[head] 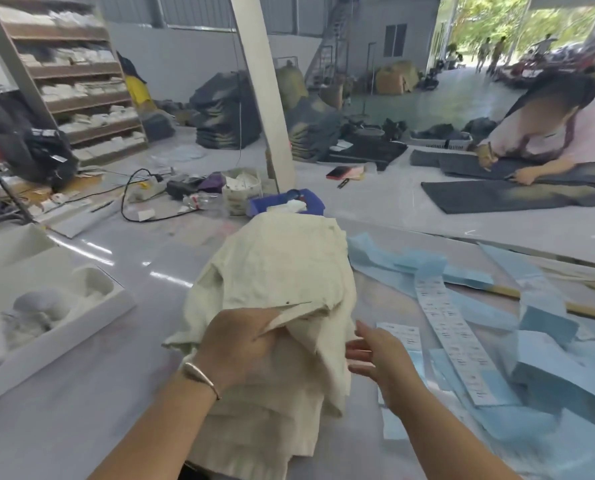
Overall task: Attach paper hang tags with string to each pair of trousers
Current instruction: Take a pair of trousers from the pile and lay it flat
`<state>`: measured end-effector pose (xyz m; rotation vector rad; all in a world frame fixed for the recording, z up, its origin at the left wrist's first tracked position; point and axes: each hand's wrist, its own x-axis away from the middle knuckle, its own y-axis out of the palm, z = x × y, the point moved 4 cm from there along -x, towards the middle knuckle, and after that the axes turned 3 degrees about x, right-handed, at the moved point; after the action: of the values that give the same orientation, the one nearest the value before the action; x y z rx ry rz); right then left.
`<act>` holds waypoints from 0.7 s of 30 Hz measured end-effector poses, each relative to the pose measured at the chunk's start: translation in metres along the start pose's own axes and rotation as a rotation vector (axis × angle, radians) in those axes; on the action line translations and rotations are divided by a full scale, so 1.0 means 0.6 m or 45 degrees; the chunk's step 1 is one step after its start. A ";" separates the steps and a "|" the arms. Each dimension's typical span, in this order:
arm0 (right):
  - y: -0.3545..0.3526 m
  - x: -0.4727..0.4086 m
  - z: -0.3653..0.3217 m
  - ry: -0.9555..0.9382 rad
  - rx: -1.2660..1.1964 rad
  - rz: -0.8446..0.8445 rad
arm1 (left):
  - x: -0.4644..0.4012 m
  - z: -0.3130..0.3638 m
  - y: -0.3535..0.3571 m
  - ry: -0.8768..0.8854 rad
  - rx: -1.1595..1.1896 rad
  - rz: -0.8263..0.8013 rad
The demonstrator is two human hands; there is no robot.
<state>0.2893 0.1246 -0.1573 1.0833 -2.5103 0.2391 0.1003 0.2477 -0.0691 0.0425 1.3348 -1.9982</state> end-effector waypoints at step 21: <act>0.013 0.008 -0.071 -0.068 -0.410 -0.487 | 0.078 -0.172 0.073 -1.223 0.446 0.240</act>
<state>0.2927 0.1400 -0.1166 1.4065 -2.2218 -0.2937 0.0552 0.2978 -0.1703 -0.5396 0.3517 -1.6910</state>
